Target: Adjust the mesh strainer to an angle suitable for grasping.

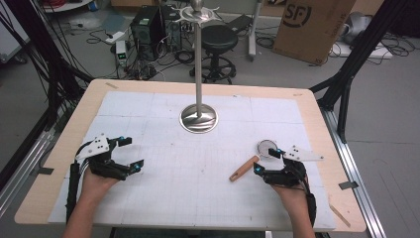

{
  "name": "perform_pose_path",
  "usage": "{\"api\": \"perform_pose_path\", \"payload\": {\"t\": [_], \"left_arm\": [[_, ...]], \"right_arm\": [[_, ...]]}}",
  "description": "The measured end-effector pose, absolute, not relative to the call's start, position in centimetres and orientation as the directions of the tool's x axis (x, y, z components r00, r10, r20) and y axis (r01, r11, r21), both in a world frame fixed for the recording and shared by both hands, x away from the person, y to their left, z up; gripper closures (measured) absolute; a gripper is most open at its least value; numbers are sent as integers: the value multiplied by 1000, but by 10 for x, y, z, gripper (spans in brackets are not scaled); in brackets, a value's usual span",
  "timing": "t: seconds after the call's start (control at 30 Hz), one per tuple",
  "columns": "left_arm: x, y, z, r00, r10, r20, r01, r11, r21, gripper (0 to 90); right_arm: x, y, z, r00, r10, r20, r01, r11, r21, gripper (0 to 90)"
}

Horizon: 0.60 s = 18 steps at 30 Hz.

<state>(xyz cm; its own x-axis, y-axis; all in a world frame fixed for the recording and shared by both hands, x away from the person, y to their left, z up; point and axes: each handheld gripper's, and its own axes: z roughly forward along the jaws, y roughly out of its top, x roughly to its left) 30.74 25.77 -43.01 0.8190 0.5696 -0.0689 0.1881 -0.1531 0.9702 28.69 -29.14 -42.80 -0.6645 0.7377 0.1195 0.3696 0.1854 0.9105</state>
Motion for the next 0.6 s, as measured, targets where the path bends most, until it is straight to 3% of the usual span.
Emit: {"api": "perform_pose_path", "payload": {"t": [0.6], "left_arm": [[309, 255, -430, 819, 569, -72, 179, -135, 974, 30]], "right_arm": [[284, -287, -429, -700, 706, 107, 361, 221, 906, 145]]}}
